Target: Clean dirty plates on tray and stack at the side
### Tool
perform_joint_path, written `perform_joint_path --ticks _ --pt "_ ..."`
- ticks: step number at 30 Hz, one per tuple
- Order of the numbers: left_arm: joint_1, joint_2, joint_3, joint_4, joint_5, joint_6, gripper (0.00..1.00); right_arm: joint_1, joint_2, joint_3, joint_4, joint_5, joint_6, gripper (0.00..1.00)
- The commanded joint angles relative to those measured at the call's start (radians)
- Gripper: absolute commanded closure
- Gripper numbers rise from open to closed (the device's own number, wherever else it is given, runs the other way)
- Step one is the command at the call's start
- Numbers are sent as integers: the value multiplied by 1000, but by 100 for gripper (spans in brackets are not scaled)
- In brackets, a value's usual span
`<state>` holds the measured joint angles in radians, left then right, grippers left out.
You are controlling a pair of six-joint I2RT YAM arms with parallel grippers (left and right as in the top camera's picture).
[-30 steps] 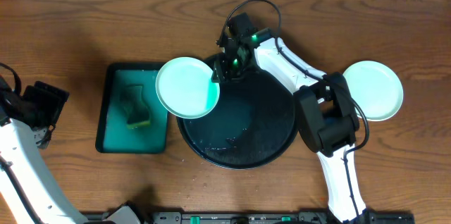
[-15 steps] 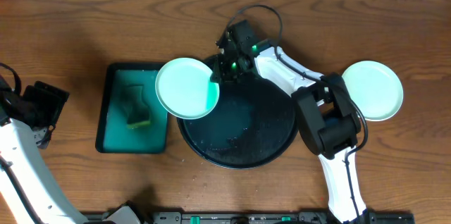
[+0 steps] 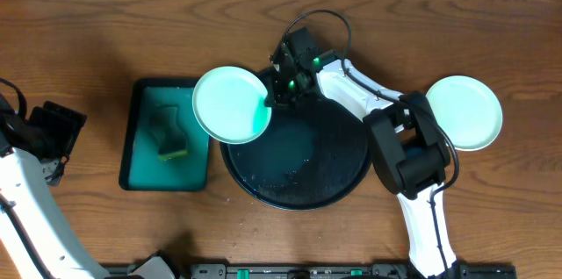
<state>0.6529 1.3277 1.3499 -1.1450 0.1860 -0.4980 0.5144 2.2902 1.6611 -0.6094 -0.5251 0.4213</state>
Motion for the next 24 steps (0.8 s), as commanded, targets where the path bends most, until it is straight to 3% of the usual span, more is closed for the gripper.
perform_joint_path --ticks 1,12,24 --pt "2 -2 9 -4 10 -9 18 10 -110 -19 -82 126 -66 99" --pt "-7 0 -7 -6 13 -9 18 -39 -373 -19 -396 502 -234 99" --pt "-135 63 -7 2 12 -9 18 -2 -554 -19 -423 869 -481 99"
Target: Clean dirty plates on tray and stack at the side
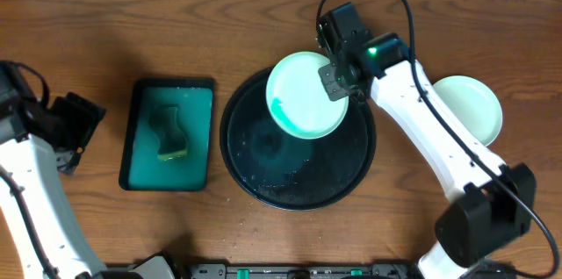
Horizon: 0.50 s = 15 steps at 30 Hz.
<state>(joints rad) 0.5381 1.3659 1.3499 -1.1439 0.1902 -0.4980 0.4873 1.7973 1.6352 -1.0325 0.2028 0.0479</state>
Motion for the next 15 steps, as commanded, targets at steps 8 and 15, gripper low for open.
perform_joint_path --ticks 8,15 --pt "-36 103 -7 0 9 -4 18 141 -159 6 72 517 -343 99" --pt "-36 135 -7 1 9 11 18 312 -182 6 167 857 -647 99"
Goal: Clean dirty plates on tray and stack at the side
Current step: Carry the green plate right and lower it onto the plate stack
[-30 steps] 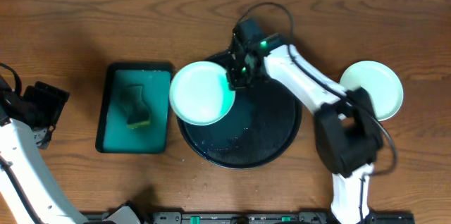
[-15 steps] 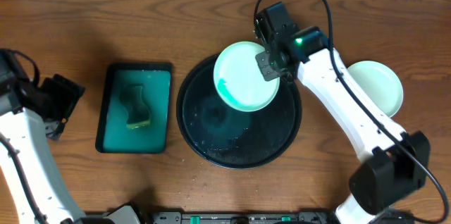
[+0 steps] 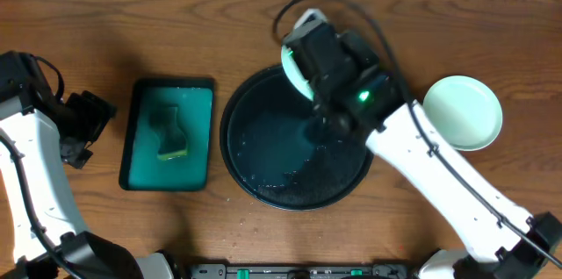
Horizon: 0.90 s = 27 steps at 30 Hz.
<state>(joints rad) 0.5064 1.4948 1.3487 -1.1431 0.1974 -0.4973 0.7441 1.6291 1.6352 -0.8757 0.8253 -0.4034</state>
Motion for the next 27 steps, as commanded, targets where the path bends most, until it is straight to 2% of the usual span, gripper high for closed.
perform_joint_path --ticks 1,9,14,20,23,26,27 --pt "-4 6 -6 0 2 10 18 71 -14 6 13 262 -227 99" --pt "-4 6 -6 0 1 10 18 147 -14 6 137 588 -463 99" --pt "-4 6 -6 0 2 10 18 197 -15 6 262 667 -607 99" --pt "-4 6 -6 0 1 10 18 267 -15 6 304 662 -622 99" --pt "-4 6 -6 0 1 10 18 259 -15 6 303 591 -624 99" --pt "-4 6 -6 -5 1 11 18 283 -6 6 320 760 -689 99" --pt "-4 6 -6 -5 1 14 18 303 -6 6 327 752 -669 99"
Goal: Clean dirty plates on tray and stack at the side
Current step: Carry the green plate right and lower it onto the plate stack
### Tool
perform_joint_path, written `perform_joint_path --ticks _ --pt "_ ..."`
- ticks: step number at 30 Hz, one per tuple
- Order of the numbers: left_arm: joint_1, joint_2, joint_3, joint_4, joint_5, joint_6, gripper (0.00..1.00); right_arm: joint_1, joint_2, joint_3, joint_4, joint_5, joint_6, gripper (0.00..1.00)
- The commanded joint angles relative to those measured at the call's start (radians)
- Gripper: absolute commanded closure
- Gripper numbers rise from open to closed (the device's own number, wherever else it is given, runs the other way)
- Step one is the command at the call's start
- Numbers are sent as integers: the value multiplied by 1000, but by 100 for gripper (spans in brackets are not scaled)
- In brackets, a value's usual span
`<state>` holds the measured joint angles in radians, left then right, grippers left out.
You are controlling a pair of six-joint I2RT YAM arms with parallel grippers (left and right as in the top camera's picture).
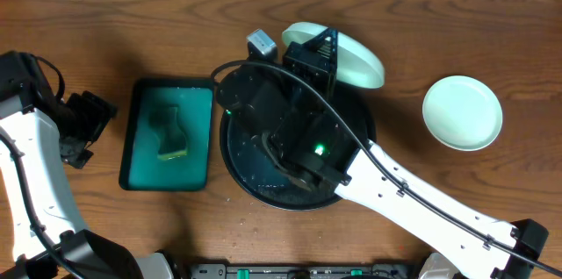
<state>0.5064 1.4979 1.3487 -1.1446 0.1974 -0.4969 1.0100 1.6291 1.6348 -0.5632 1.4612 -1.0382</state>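
My right gripper [323, 51] hangs over the far edge of the round dark tray [230, 160], shut on the rim of a mint-green plate [356, 58]. The plate is tilted and pokes out to the right of the gripper. The right arm is raised close to the overhead camera and hides most of the wet tray. A second mint-green plate [463, 112] lies flat on the table at the right. My left gripper [86, 119] is at the table's left side, away from everything; its fingers are too dark to read.
A green rectangular basin [140, 169] sits left of the tray with a sponge [169, 134] in it. The wooden table [492, 16] stretches behind and to the right of the tray.
The held plate has shifted a little to the right at the tray's far edge and shows more from behind the wrist. The right arm now sits higher and covers more of the tray. The left arm has hardly moved.
The right gripper first held the plate at the tray's left rim beside the green basin. It then held it over the tray's upper right, then tilted at the far edge, and now slightly further right there. The left arm edged inward at the left.
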Motion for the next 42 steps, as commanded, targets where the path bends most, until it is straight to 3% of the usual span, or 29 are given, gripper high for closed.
perform_joint_path --ticks 1,3,7,10,14,17,21,27,30,34,36,37,39,41,42 --pt "-4 3 -6 -2 1 13 18 58 -11 7 12 62 10 99" --pt "-4 3 -6 -1 2 13 18 56 -15 7 -34 -84 62 99" --pt "-4 3 -6 -6 1 13 18 61 3 6 12 103 24 99" --pt "-4 3 -6 1 2 12 18 53 -10 6 -28 -51 77 99" --pt "-4 3 -6 -6 1 13 18 68 12 6 13 120 -28 99" --pt "-4 3 -6 5 2 8 18 61 -2 6 -17 -106 110 99" --pt "-4 3 -6 -2 1 13 18 79 13 6 -31 122 19 99" --pt "-4 3 -6 0 2 6 18 51 10 6 -190 -273 338 99" --pt "-4 3 -6 -1 1 6 18 55 9 6 -274 -373 368 99" --pt "-4 3 -6 0 1 6 18 15 10 6 -123 -33 182 99" --pt "-4 3 -6 1 1 6 18 -23 9 6 -15 26 128 99" --pt "-4 3 -6 1 1 6 18 -32 9 6 -8 0 162 99" --pt "-4 3 -6 0 1 6 18 -39 9 6 -108 -209 373 99" --pt "-4 3 -6 0 1 6 18 -32 9 6 -280 -556 546 99" --pt "-4 3 -6 0 1 6 18 -36 10 6 -356 -839 640 99"
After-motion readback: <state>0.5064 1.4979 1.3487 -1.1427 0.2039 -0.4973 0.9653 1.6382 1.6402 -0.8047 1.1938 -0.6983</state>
